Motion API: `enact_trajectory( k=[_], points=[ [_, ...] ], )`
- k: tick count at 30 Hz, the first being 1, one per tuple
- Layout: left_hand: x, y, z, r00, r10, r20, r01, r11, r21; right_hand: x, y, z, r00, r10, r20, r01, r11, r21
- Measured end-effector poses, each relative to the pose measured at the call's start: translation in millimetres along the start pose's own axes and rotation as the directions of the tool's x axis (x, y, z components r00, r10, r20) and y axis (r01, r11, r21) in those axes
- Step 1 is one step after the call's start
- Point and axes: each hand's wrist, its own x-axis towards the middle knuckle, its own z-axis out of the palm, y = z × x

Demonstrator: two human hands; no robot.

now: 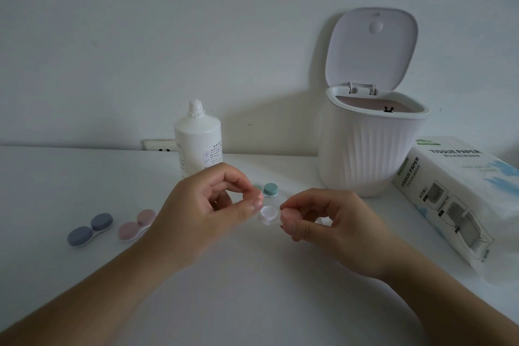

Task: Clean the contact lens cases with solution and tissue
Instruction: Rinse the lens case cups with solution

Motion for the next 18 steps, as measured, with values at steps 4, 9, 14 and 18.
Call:
enact_trajectory(
  k=[4,9,14,18],
  points=[
    [-1.2,-0.2,2.2,0.998,0.034,0.048,-0.036,0.999,0.037,0.5,0.3,1.0,1.0,-0.013,0.008,0.013,1.0,0.001],
    [-2.7,-1.2,5.4,0.997,0.046,0.069,-0.053,0.993,0.105,0.2,-0.1,2.0,1.0,-0.022,0.01,0.022,1.0,-0.008],
    [-4.1,-1.2,5.9,0.994,0.053,0.1,-0.067,0.987,0.144,-0.4,-1.0,1.9,1.0,-0.018,0.02,0.019,0.999,-0.031],
    [-4.7,-0.6,5.4,0.989,0.075,0.126,-0.095,0.983,0.157,-0.2,-2.4,2.5,1.0,-0.01,0.018,0.01,0.999,-0.05]
  ],
)
